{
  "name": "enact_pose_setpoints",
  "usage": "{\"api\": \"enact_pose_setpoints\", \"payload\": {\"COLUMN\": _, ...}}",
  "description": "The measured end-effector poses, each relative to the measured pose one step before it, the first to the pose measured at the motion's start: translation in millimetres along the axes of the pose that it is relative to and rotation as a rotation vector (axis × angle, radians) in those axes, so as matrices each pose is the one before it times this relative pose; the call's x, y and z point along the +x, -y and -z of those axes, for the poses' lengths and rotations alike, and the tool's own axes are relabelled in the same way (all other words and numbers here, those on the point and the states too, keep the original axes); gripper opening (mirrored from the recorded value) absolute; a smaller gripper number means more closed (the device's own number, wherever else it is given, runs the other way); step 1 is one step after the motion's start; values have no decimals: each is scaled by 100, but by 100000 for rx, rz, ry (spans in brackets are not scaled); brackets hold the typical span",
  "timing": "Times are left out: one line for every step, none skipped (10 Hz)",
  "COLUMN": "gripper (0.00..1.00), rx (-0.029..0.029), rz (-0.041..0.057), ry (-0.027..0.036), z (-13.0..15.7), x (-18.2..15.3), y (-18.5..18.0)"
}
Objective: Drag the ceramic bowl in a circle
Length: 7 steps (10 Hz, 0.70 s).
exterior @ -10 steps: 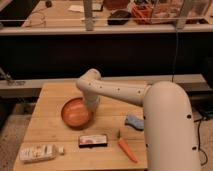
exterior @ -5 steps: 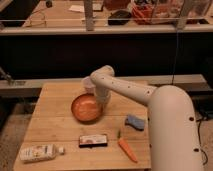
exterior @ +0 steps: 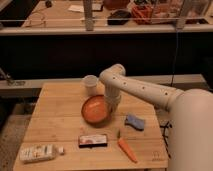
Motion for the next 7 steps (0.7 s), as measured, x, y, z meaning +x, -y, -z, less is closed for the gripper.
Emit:
{"api": "enact_pose_setpoints", "payload": {"gripper": 0, "rx": -1117, "rz": 438, "ry": 1455, "z": -638, "x": -1953, "y": -1182}}
{"api": "enact_pose_setpoints", "payload": {"gripper": 0, "rx": 12, "rz": 510, "ry": 1988, "z": -1018, "x": -1994, "y": -960}}
{"api": "enact_pose_setpoints", "payload": {"gripper": 0, "rx": 250, "rz": 383, "ry": 949, "z": -515, "x": -974, "y": -411}}
{"api": "enact_pose_setpoints", "payload": {"gripper": 0, "rx": 472, "rz": 2272, "ry": 1928, "z": -1075, "x": -2240, "y": -334}}
{"api": "enact_pose_setpoints", "payload": {"gripper": 0, "rx": 1319, "rz": 1788, "ry": 121, "z": -225, "x": -921, "y": 651}}
{"api": "enact_pose_setpoints", "payload": {"gripper": 0, "rx": 1007, "rz": 2423, "ry": -7, "z": -146, "x": -897, "y": 1047}}
{"api": "enact_pose_setpoints", "payload": {"gripper": 0, "rx": 1915, "rz": 3430, "ry": -792, "z": 234, "x": -615, "y": 1957}}
